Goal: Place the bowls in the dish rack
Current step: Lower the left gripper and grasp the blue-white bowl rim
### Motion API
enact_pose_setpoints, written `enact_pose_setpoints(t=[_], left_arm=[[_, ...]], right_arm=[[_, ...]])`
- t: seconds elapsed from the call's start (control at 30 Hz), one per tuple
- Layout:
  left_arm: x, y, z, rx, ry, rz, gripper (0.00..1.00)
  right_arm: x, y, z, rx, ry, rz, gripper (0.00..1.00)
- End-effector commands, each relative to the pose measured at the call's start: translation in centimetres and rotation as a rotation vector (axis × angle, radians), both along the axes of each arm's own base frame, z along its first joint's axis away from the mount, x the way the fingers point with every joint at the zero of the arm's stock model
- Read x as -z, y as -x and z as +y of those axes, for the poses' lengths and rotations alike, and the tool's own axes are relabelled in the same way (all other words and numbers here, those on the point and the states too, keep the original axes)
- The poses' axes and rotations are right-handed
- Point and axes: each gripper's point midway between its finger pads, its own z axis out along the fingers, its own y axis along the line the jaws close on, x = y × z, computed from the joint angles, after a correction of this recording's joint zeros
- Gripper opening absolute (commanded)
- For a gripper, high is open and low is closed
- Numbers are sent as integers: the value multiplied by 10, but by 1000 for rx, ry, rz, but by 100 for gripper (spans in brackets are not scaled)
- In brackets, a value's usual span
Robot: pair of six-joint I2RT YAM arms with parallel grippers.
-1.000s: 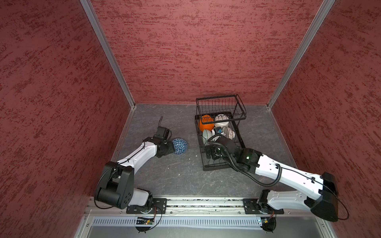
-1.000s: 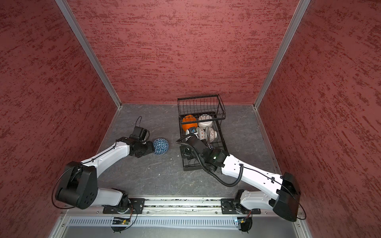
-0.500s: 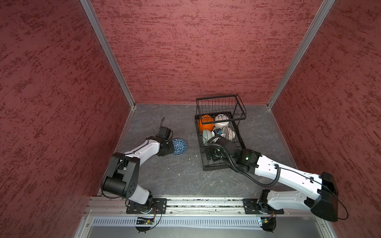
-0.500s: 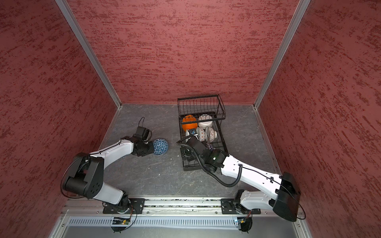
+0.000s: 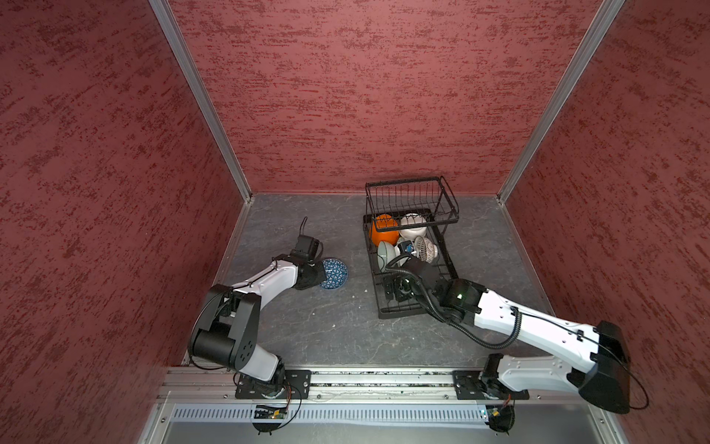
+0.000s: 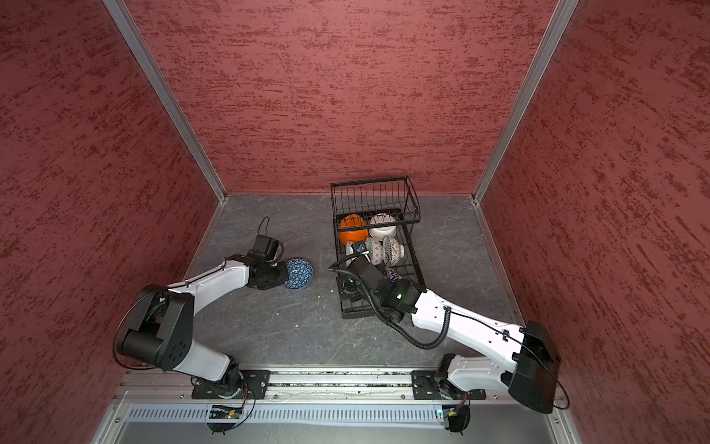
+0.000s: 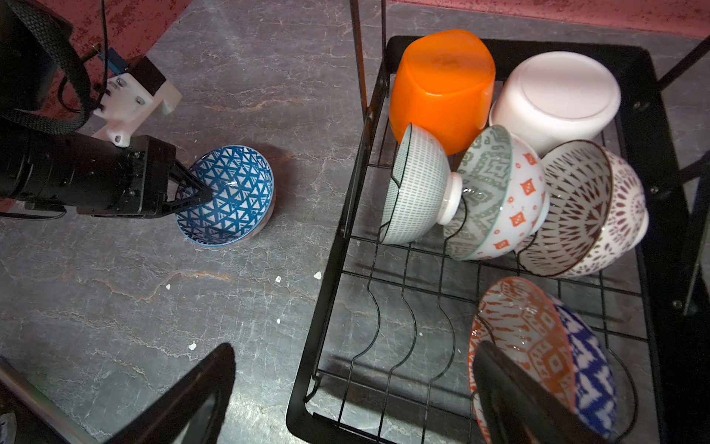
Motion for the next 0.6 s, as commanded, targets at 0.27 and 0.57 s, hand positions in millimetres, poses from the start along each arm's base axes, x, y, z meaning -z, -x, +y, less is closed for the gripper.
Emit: enact_pose_setpoints(t=[0.27, 0.57], left_arm=[[-11, 8, -3, 35, -14, -35, 0], [-24, 10, -7, 53, -4, -76, 0]], right_arm=[[5, -2, 1, 13, -6, 11, 98], [9, -4, 7, 2, 9, 25, 98]])
